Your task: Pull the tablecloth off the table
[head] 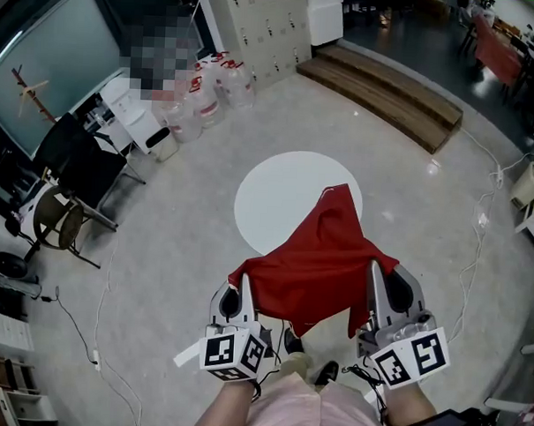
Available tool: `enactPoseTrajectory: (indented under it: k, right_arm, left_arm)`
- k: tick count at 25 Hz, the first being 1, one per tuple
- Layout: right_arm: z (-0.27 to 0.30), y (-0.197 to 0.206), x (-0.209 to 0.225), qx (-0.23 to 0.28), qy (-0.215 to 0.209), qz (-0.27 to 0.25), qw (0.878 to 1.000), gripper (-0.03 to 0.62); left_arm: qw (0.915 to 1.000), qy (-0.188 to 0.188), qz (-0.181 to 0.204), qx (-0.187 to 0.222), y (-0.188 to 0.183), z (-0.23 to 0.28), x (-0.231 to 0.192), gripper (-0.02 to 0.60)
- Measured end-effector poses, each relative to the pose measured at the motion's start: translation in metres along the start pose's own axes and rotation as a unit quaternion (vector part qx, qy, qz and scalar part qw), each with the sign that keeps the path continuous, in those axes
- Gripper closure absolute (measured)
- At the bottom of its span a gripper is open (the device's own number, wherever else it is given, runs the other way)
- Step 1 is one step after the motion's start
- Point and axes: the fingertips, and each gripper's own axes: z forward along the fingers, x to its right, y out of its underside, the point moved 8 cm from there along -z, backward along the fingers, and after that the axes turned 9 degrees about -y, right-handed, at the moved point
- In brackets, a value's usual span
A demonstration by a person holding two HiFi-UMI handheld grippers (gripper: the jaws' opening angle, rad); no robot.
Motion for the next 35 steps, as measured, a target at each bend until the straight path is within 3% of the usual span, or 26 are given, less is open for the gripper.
enactPoseTrajectory:
  k: [35]
  right_arm:
    - [-0.107, -0.080, -0.037, 0.051, 0.018, -0.082, 0.995, 0.568]
  left_arm:
    - [0.9948, 0.066, 0.039, 0.067, -0.014, -0.093, 0.074, 0.550]
